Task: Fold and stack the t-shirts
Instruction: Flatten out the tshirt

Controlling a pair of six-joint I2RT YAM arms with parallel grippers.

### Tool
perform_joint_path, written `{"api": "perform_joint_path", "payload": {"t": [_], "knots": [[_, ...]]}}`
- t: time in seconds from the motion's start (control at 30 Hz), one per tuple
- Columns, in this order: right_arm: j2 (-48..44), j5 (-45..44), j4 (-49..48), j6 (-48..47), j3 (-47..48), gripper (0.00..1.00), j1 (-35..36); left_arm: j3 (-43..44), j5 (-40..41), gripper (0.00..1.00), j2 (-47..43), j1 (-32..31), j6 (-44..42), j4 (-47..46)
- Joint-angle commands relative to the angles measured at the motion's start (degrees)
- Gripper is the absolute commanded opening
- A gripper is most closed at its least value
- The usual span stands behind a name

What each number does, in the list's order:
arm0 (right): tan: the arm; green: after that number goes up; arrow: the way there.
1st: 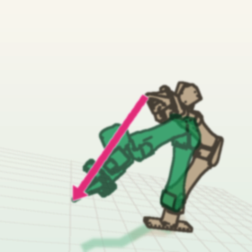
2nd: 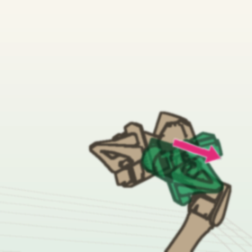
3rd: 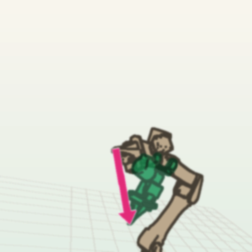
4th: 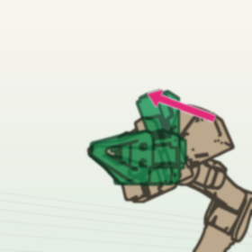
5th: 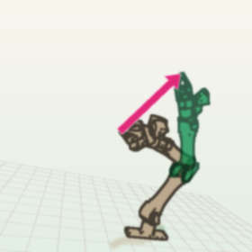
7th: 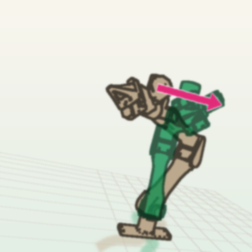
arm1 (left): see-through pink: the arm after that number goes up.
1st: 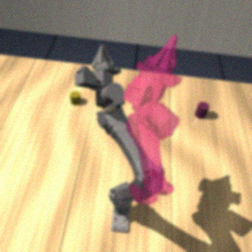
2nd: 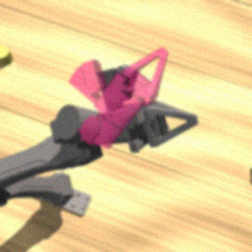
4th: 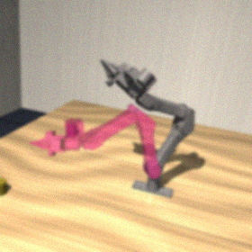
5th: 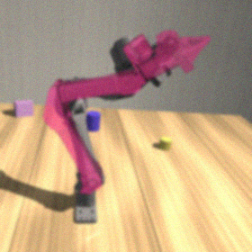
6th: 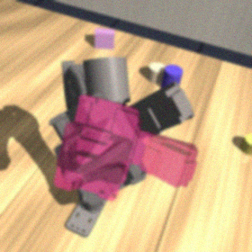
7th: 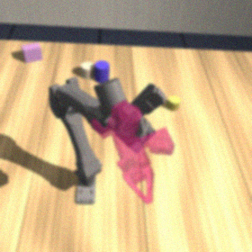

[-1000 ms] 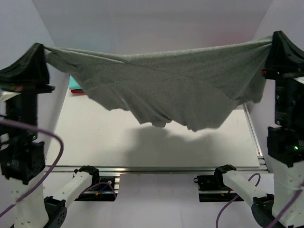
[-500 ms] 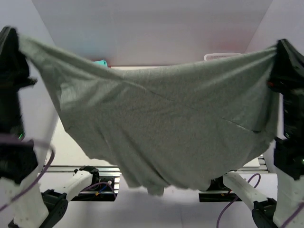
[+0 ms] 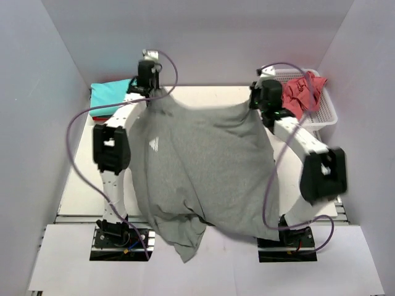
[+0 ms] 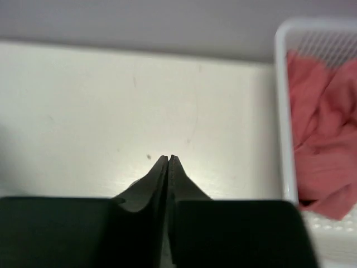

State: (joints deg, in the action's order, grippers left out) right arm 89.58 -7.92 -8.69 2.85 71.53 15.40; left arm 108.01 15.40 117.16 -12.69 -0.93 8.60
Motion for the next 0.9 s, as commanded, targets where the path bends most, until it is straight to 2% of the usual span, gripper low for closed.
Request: {"api": "perform_joint_path", "payload": {"t": [0.0, 0.03, 0.07, 0.1, 0.17, 0.23, 0.37, 0.47, 0.57, 0.67, 0.77, 0.87], "knots": [[12.2, -2.8, 0.9, 3.0, 8.7, 0.12, -0.4, 10.6, 1.1, 0.19, 4.4, 2.0, 1.8, 5.2], [14.5, -3.7, 3.0, 3.0, 11.0, 0.28, -0.3, 16.8, 0.4, 0.88, 10.4, 2.1, 1.8, 8.6], [16.7, -4.5, 6.9, 3.2, 19.0, 0.44, -0.4, 19.9, 0.4, 1.0, 12.8, 2.1, 1.8, 10.5], [21.3, -4.8, 10.6, 2.4, 21.1, 0.68, -0.4, 24.7, -0.3, 1.0, 14.7, 2.1, 1.8, 12.1], [22.5, -4.8, 14.0, 2.0, 26.3, 0.78, -0.2, 25.9, -0.3, 1.0, 15.9, 2.1, 1.8, 14.6], [21.8, -3.2, 13.9, 1.3, 25.7, 0.9, 0.0, 19.6, -0.8, 1.0, 12.8, 2.1, 2.3, 13.4], [16.2, -1.1, 13.1, 2.9, 17.6, 0.9, 0.2, 2.0, -0.8, 1.0, 1.8, 2.1, 4.2, 9.0], [11.4, -0.6, 14.5, 5.7, 12.3, 0.9, 0.2, -5.2, -3.6, 1.0, -5.9, 1.4, 7.1, 12.6], [6.8, -0.7, 16.6, 9.6, 4.7, 0.9, 0.2, -18.2, -8.6, 1.0, -12.5, 0.9, 10.0, 14.5], [3.7, -1.3, 20.2, 13.6, -1.6, 0.9, 0.2, -28.6, -14.3, 1.0, -16.4, 0.9, 13.2, 14.5], [1.7, 0.9, 23.0, 15.4, -7.3, 0.9, 0.2, -37.2, -15.7, 1.0, -20.0, 0.9, 15.3, 13.7], [2.3, 0.3, 25.5, 17.4, -10.5, 0.9, 0.4, -40.5, -15.7, 1.0, -20.7, 0.9, 15.9, 12.6]]}}
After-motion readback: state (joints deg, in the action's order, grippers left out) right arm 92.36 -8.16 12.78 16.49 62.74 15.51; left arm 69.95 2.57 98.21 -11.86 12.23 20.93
